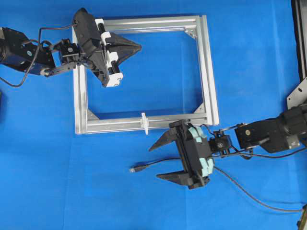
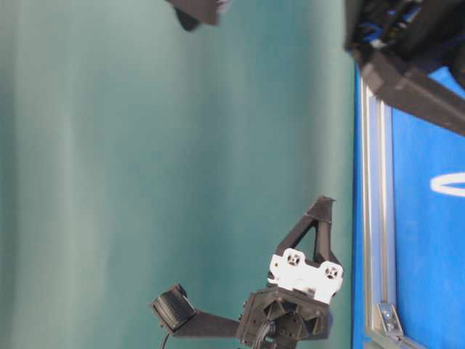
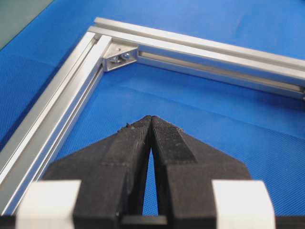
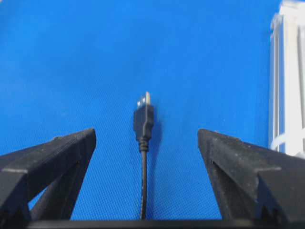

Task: Insert the wire through the string loop located in the center.
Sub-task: 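Open the right gripper and lower it over the black USB cable, then close the right gripper on the cable just behind the USB plug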

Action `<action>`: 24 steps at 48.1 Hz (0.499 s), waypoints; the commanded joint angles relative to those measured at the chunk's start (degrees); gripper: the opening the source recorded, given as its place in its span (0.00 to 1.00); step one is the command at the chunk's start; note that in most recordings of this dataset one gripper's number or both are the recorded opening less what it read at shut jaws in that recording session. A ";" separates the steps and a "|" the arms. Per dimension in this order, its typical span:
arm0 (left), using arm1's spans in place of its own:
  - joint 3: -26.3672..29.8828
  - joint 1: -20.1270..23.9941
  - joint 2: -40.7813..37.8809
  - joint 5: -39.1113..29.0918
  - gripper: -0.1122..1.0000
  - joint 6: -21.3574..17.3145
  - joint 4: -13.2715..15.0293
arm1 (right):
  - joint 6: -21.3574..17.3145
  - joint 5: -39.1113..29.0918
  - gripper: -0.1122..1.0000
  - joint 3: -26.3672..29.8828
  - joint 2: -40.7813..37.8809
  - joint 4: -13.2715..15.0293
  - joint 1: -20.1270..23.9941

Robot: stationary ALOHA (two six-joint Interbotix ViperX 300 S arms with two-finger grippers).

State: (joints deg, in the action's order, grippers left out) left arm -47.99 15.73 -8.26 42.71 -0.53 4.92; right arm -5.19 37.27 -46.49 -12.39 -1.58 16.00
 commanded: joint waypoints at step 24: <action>0.26 0.00 1.85 0.35 0.10 -0.18 -0.18 | 0.00 -1.14 0.85 2.02 -4.48 -2.64 0.70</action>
State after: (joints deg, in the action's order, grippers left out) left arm -48.08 15.73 -8.26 42.71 -0.62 4.92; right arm -5.19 35.95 -45.26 -17.75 -4.04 16.44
